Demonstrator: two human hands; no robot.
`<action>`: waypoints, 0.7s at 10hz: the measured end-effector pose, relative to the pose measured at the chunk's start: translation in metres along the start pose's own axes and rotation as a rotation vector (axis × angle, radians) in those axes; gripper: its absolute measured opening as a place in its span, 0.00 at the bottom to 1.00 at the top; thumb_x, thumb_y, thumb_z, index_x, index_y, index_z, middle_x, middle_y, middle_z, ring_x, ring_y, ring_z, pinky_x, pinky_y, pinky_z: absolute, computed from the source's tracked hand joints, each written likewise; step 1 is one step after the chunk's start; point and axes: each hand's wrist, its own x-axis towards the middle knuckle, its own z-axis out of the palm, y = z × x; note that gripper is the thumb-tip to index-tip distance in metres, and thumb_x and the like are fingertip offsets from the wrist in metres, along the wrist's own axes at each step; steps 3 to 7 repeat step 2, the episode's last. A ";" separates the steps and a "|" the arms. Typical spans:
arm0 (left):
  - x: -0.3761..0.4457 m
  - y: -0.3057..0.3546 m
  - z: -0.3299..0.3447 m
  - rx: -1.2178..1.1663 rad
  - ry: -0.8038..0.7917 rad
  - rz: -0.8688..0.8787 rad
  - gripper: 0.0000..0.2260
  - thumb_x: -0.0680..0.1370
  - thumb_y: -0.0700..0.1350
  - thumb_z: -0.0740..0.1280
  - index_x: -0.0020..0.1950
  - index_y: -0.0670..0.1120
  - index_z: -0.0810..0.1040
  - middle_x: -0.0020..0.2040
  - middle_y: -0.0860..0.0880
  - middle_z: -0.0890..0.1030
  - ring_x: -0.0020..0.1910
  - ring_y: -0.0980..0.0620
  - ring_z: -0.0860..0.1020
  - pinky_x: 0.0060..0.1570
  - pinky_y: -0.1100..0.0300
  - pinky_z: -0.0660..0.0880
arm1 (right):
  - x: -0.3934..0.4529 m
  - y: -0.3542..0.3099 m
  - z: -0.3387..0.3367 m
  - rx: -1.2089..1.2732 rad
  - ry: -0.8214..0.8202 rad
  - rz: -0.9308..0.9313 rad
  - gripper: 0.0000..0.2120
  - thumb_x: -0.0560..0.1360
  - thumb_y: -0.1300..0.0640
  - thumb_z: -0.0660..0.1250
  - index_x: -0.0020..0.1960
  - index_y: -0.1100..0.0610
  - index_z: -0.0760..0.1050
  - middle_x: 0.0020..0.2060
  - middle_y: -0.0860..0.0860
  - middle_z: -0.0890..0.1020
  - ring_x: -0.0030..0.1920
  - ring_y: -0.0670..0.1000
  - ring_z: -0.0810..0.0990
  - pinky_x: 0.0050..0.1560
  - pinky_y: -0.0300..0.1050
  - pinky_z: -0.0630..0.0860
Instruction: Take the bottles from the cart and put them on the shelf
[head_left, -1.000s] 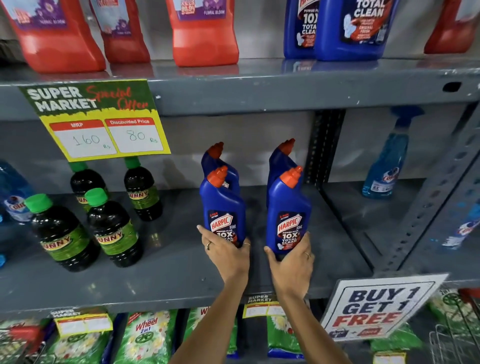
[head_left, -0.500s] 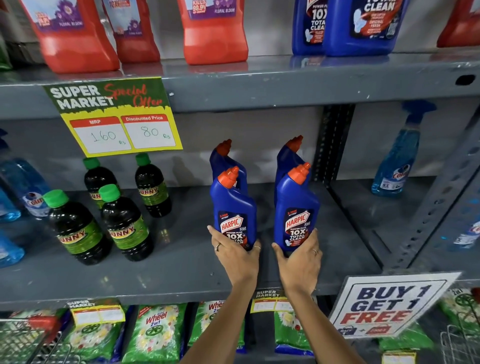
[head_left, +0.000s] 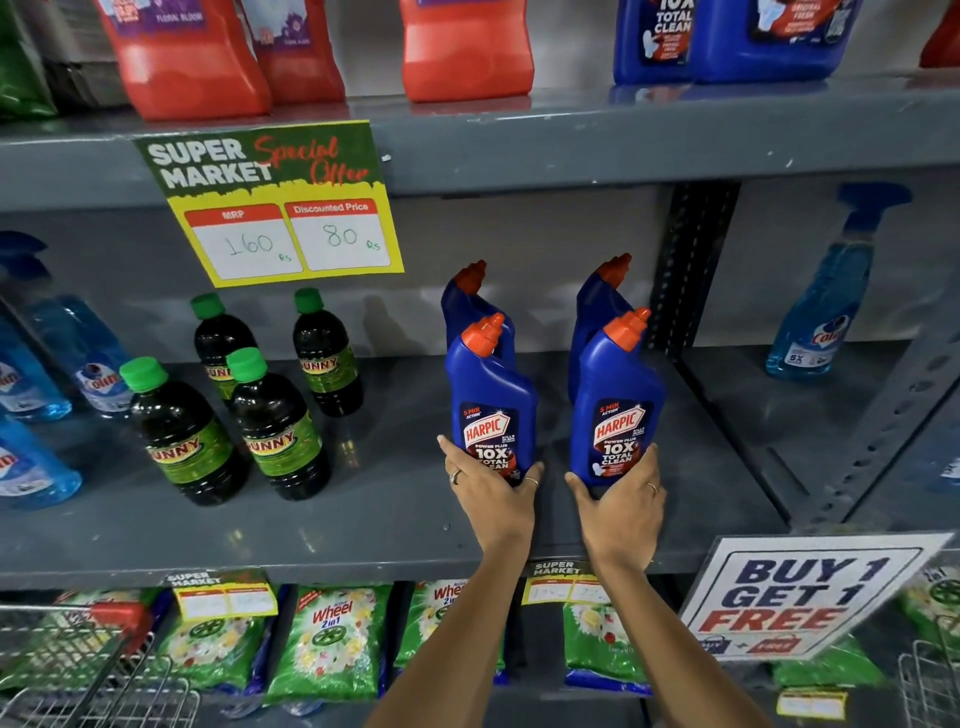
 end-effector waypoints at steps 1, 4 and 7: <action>-0.004 -0.006 -0.009 -0.041 -0.056 0.034 0.55 0.63 0.45 0.78 0.75 0.41 0.40 0.74 0.39 0.57 0.73 0.43 0.57 0.73 0.52 0.59 | 0.000 -0.001 -0.004 0.064 -0.016 0.023 0.50 0.61 0.50 0.77 0.72 0.63 0.51 0.69 0.64 0.66 0.67 0.64 0.65 0.66 0.60 0.68; -0.014 -0.009 -0.021 -0.053 -0.074 0.046 0.55 0.63 0.44 0.78 0.74 0.41 0.39 0.76 0.40 0.53 0.75 0.45 0.53 0.72 0.55 0.56 | -0.007 -0.007 -0.007 0.081 0.009 0.079 0.51 0.61 0.53 0.78 0.72 0.64 0.50 0.70 0.65 0.63 0.68 0.65 0.63 0.67 0.61 0.65; -0.014 -0.009 -0.021 -0.053 -0.074 0.046 0.55 0.63 0.44 0.78 0.74 0.41 0.39 0.76 0.40 0.53 0.75 0.45 0.53 0.72 0.55 0.56 | -0.007 -0.007 -0.007 0.081 0.009 0.079 0.51 0.61 0.53 0.78 0.72 0.64 0.50 0.70 0.65 0.63 0.68 0.65 0.63 0.67 0.61 0.65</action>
